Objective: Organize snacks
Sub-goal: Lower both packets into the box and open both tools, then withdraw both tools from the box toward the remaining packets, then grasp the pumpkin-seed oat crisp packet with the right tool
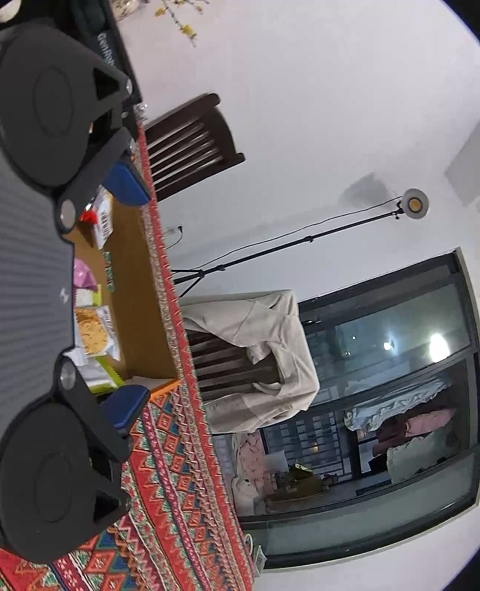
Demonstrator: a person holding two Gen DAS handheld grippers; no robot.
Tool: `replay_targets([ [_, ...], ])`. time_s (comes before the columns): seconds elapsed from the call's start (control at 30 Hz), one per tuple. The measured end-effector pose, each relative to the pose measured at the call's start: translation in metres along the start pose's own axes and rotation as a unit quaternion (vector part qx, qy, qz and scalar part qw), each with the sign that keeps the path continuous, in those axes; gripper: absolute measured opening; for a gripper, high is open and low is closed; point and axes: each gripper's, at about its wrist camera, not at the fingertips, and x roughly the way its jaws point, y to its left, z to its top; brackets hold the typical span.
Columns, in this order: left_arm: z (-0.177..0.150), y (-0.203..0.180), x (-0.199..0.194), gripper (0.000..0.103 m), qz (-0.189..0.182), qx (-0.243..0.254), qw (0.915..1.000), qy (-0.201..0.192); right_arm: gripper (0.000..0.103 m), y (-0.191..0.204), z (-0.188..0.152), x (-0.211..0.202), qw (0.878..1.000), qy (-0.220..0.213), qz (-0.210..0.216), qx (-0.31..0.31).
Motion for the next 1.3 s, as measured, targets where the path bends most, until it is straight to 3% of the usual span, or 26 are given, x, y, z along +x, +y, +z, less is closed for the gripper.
replay_targets([
  [0.27, 0.001, 0.025, -0.061, 0.103, 0.017, 0.014, 0.9997, 0.010, 0.103, 0.018, 0.013, -0.048, 1.000, 0.011, -0.009, 0.000],
  [0.37, -0.006, 0.036, -0.085, 0.103, 0.008, 0.027, 0.9995, 0.014, 0.103, 0.032, 0.005, -0.065, 0.999, 0.031, 0.001, -0.019],
  [0.57, -0.026, 0.056, -0.108, 0.103, 0.026, 0.063, 0.9968, 0.041, 0.103, 0.052, -0.027, -0.078, 0.997, 0.072, 0.015, -0.028],
  [0.9, -0.043, 0.100, -0.104, 0.103, 0.032, 0.047, 0.9940, 0.093, 0.103, 0.075, -0.068, -0.060, 0.983, 0.172, -0.008, -0.062],
  [0.97, -0.049, 0.108, -0.103, 0.103, 0.020, 0.049, 0.9945, 0.090, 0.103, 0.075, -0.072, -0.060, 0.983, 0.175, -0.008, -0.064],
  [1.07, -0.056, 0.112, -0.094, 0.103, 0.035, 0.060, 0.9932, 0.093, 0.103, 0.073, -0.081, -0.045, 0.979, 0.197, -0.017, -0.051],
  [1.2, -0.067, 0.124, -0.088, 0.103, 0.010, 0.036, 0.9959, 0.082, 0.103, 0.073, -0.093, -0.032, 0.974, 0.217, -0.032, -0.050],
  [1.3, -0.069, 0.132, -0.083, 0.103, 0.026, 0.027, 0.9956, 0.086, 0.103, 0.073, -0.103, -0.027, 0.974, 0.218, -0.035, -0.052],
])
